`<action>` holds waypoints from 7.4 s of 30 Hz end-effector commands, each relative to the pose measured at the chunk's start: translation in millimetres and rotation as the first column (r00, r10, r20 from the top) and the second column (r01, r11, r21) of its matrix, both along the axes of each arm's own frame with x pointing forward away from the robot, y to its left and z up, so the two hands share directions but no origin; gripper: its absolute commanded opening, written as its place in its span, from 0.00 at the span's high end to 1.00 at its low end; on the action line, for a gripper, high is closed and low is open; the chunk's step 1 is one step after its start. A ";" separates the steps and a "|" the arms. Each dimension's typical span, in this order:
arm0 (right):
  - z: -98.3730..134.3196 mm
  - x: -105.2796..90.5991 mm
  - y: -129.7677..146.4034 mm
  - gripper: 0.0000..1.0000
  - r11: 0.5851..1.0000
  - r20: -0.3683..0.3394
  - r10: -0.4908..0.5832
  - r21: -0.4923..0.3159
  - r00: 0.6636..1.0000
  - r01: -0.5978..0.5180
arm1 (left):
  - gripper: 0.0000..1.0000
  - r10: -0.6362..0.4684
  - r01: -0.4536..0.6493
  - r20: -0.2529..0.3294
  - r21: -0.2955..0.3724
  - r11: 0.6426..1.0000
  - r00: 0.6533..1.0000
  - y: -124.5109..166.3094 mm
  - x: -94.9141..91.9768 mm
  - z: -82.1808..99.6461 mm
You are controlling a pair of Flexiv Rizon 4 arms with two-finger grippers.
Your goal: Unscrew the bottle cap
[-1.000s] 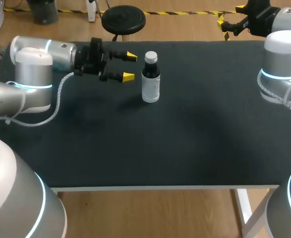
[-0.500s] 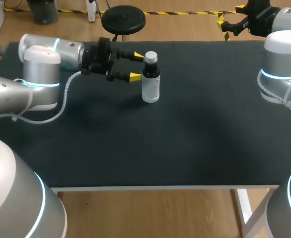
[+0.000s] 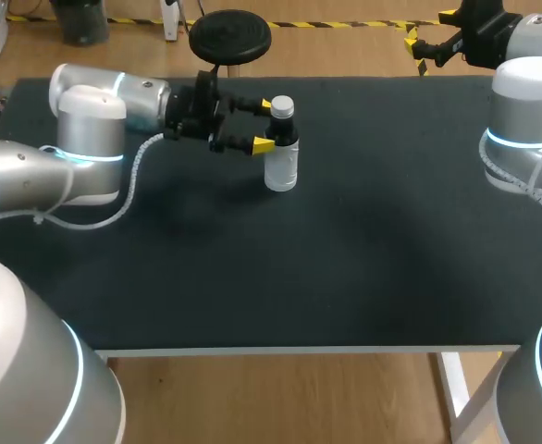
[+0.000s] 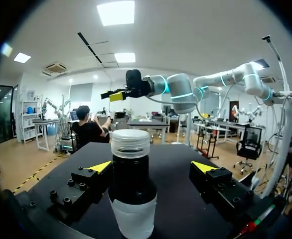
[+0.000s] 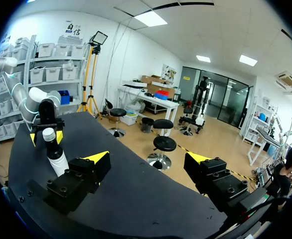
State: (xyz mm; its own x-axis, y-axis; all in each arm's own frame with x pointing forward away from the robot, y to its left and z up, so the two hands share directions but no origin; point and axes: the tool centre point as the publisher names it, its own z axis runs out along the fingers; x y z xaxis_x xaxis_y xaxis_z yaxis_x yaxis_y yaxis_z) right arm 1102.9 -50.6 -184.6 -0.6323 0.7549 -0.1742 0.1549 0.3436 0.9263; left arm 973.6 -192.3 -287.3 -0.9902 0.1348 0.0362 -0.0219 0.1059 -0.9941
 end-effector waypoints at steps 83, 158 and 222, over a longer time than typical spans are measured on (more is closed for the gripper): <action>0.0 0.4 0.1 0.00 1.000 -0.001 0.000 0.000 1.000 0.000 | 1.00 -0.036 0.036 0.012 -0.023 0.999 0.999 -9.9 12.0 -0.1; -19.9 -19.1 82.9 0.00 0.783 -0.037 0.606 0.205 0.794 -0.588 | 1.00 -0.036 0.037 0.033 -0.035 0.999 0.999 -8.0 11.0 1.7; -62.9 -81.6 237.0 0.00 0.713 -0.052 0.683 0.268 0.729 -0.648 | 1.00 -0.036 0.037 0.033 -0.035 0.999 0.999 -8.0 11.0 1.7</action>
State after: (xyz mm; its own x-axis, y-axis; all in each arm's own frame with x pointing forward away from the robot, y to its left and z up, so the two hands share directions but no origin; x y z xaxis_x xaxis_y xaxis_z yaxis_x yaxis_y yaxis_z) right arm 1025.8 188.2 -249.0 -0.9893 0.1278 0.0696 0.0945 0.1996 0.9753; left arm 984.5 -200.4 -285.7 -0.9853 0.1710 -0.0011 0.0135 0.0712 -0.9974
